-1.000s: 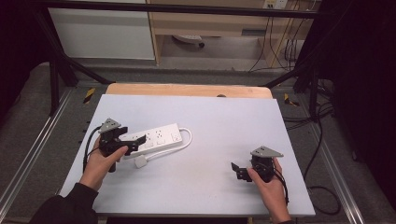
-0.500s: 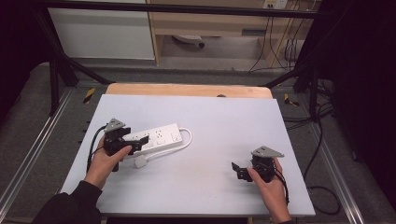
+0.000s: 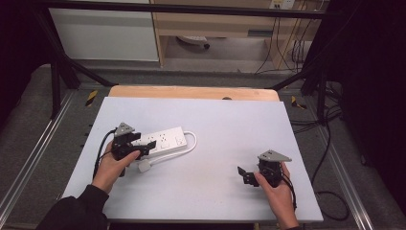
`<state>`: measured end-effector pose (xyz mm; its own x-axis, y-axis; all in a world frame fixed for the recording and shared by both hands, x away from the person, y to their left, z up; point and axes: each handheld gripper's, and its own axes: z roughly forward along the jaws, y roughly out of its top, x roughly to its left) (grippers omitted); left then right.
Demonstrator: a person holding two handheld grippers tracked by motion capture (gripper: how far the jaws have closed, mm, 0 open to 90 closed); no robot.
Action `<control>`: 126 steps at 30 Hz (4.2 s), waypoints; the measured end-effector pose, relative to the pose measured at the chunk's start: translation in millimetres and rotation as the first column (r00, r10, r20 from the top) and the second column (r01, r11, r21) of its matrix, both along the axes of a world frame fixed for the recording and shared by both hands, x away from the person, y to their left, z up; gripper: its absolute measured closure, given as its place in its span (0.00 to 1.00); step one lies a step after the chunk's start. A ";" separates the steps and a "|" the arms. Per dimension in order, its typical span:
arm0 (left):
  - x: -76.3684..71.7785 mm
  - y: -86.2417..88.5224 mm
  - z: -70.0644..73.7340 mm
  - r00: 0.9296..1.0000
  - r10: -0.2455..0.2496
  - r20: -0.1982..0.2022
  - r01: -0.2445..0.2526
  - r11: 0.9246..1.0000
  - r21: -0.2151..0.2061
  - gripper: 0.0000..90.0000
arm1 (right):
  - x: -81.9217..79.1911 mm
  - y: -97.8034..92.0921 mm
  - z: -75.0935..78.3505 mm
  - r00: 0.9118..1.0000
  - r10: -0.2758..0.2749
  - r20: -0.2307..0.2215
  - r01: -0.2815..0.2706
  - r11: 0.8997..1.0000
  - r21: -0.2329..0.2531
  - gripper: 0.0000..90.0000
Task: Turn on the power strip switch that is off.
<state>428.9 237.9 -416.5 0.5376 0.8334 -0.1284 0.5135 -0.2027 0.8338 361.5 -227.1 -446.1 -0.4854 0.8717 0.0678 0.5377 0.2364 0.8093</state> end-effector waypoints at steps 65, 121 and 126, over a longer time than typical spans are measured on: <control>7.3 -13.8 -16.0 0.990 -0.117 -0.080 0.120 0.992 0.031 1.00 | -0.9 -0.6 1.7 1.000 0.001 0.011 -0.001 1.000 0.006 0.04; 9.6 -14.7 -17.0 0.987 -0.129 -0.094 0.133 0.991 0.033 1.00 | -1.5 -0.6 2.4 1.000 0.004 0.013 -0.005 1.000 0.007 0.04; 9.9 -14.8 -17.2 0.987 -0.130 -0.094 0.133 0.990 0.034 1.00 | -1.2 -0.7 2.1 1.000 0.007 0.014 -0.007 1.000 0.004 0.04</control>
<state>438.9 223.1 -433.8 0.6305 0.7616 -0.1496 0.5534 -0.3060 0.7747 360.3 -227.8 -444.0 -0.4925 0.8679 0.0644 0.5247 0.2371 0.8176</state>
